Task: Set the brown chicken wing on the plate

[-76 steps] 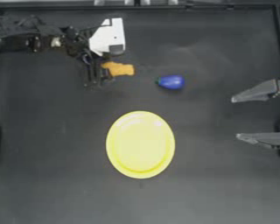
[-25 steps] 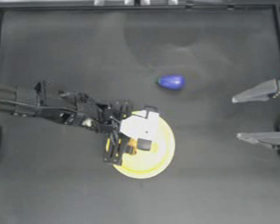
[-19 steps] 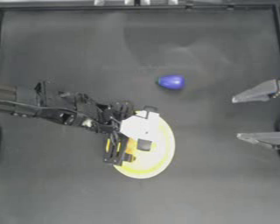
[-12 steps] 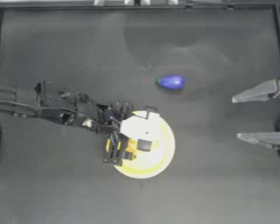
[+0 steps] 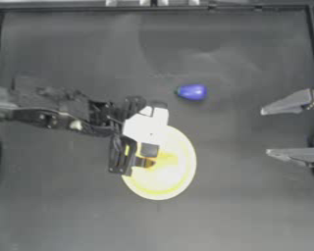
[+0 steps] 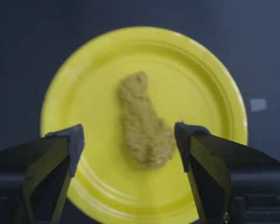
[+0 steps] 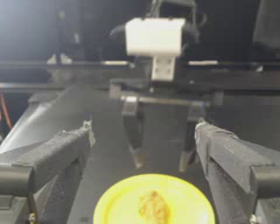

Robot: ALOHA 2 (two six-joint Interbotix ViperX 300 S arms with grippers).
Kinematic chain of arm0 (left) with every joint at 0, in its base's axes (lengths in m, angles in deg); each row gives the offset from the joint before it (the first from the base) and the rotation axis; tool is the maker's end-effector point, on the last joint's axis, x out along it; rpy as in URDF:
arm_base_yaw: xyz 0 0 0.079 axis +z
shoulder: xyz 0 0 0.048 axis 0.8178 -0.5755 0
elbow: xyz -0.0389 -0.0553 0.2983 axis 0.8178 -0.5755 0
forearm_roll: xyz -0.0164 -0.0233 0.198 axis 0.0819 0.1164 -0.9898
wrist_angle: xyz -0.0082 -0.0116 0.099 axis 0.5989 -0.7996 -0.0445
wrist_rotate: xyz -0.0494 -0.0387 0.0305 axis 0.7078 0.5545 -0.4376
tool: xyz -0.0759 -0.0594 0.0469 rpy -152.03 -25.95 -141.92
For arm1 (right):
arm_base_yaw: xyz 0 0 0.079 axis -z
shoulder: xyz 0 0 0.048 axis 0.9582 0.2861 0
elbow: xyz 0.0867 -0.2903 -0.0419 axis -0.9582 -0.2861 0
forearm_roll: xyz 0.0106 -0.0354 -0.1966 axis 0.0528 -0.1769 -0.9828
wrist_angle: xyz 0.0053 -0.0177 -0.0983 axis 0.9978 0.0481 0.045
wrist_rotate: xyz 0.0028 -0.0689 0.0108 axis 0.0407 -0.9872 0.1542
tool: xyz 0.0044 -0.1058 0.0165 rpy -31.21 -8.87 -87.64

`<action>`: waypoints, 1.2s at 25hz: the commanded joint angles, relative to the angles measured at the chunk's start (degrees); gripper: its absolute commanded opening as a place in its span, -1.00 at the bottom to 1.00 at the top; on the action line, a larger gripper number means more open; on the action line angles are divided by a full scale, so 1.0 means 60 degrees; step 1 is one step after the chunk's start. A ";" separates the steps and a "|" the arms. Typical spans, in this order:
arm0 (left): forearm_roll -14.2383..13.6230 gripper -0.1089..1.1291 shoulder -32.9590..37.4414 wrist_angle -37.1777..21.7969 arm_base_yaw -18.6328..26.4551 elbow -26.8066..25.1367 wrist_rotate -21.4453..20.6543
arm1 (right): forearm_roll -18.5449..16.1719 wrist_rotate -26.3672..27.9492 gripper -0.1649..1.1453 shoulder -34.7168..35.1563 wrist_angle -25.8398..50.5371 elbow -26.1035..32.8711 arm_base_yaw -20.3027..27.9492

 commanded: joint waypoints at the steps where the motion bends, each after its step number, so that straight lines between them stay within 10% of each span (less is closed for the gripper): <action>1: -0.0044 0.70 0.1172 0.0146 0.0117 -0.0161 0.0015 | 0.0000 -0.0015 0.77 -0.0015 -0.0029 0.0117 0.0000; 30: 0.0996 0.69 0.5654 0.4028 0.0278 -0.4204 0.0073 | -0.0015 0.0000 0.77 -0.0073 -0.0015 0.0176 0.0000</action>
